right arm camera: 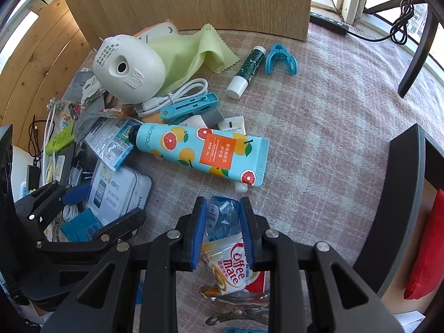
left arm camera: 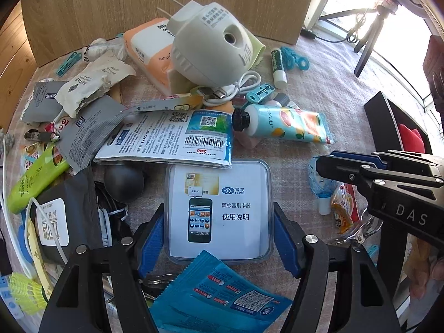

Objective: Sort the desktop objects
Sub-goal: 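Grasp the phone-card box with the left gripper while the right carries the tape roller to the tray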

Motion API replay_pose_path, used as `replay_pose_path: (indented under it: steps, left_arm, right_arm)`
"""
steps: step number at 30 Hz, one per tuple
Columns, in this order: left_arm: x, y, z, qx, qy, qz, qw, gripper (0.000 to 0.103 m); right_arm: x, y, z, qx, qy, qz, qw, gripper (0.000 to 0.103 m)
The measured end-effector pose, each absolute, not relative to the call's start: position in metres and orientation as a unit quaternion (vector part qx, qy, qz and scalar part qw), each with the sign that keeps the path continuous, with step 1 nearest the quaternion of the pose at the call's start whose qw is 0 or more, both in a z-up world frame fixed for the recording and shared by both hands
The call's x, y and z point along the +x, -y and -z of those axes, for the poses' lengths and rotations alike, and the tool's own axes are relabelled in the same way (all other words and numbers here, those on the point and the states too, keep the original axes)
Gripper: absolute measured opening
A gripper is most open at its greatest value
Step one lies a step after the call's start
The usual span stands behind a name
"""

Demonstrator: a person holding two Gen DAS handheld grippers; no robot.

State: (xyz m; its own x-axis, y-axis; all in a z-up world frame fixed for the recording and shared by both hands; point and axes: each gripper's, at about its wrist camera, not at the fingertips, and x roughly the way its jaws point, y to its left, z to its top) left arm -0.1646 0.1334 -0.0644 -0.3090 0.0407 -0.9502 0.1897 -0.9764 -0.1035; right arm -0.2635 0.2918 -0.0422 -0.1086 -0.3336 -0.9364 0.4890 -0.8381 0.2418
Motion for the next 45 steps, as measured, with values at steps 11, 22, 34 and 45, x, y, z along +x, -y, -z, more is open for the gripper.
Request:
replay_pose_path:
  steps: [11, 22, 34, 45]
  left_arm:
    - [-0.190, -0.162, 0.047, 0.562, -0.090, 0.821, 0.036, 0.068]
    - [-0.199, -0.237, 0.016, 0.543, -0.071, 0.836, -0.034, 0.068]
    - [-0.202, -0.374, 0.018, 0.557, -0.019, 0.817, -0.146, 0.068]
    - [-0.180, -0.419, 0.030, 0.570, 0.019, 0.803, -0.173, 0.068]
  right_arm:
    - [-0.265, -0.314, -0.001, 0.582, -0.006, 0.757, 0.297, 0.018]
    - [-0.269, -0.374, 0.003, 0.563, 0.024, 0.779, 0.276, 0.018]
    - [-0.254, -0.498, 0.007, 0.578, 0.056, 0.789, 0.202, 0.018]
    - [-0.252, -0.527, 0.026, 0.592, 0.074, 0.781, 0.183, 0.018]
